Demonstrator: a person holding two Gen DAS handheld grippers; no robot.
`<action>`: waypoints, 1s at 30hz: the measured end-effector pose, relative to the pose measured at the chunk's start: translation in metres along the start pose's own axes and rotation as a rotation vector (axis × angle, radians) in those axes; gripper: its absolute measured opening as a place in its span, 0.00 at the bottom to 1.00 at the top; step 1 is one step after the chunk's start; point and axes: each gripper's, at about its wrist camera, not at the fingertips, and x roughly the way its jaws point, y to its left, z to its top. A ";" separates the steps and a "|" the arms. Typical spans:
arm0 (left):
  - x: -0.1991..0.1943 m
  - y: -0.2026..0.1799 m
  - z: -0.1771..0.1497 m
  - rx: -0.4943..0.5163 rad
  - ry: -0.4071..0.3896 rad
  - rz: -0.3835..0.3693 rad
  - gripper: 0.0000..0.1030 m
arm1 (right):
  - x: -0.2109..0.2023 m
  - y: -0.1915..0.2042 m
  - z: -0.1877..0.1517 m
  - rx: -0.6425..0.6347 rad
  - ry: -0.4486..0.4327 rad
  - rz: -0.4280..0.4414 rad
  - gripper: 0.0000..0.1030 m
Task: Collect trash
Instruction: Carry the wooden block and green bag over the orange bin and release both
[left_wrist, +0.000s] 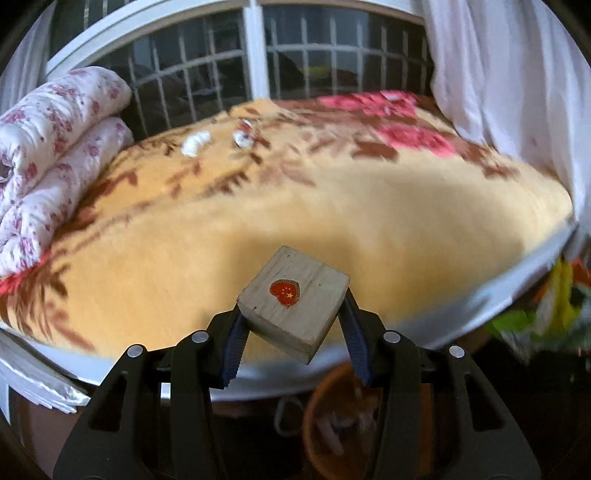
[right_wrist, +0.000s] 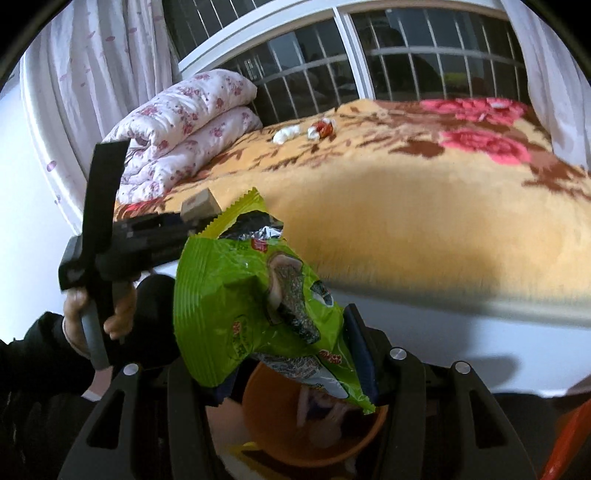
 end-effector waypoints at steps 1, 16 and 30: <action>-0.001 -0.004 -0.007 0.012 0.009 -0.004 0.45 | 0.002 -0.001 -0.003 0.016 0.025 0.020 0.50; 0.099 -0.040 -0.104 0.096 0.461 -0.134 0.45 | 0.107 -0.033 -0.054 0.154 0.417 -0.049 0.51; 0.135 -0.049 -0.126 0.135 0.601 -0.129 0.61 | 0.146 -0.051 -0.075 0.191 0.536 -0.127 0.71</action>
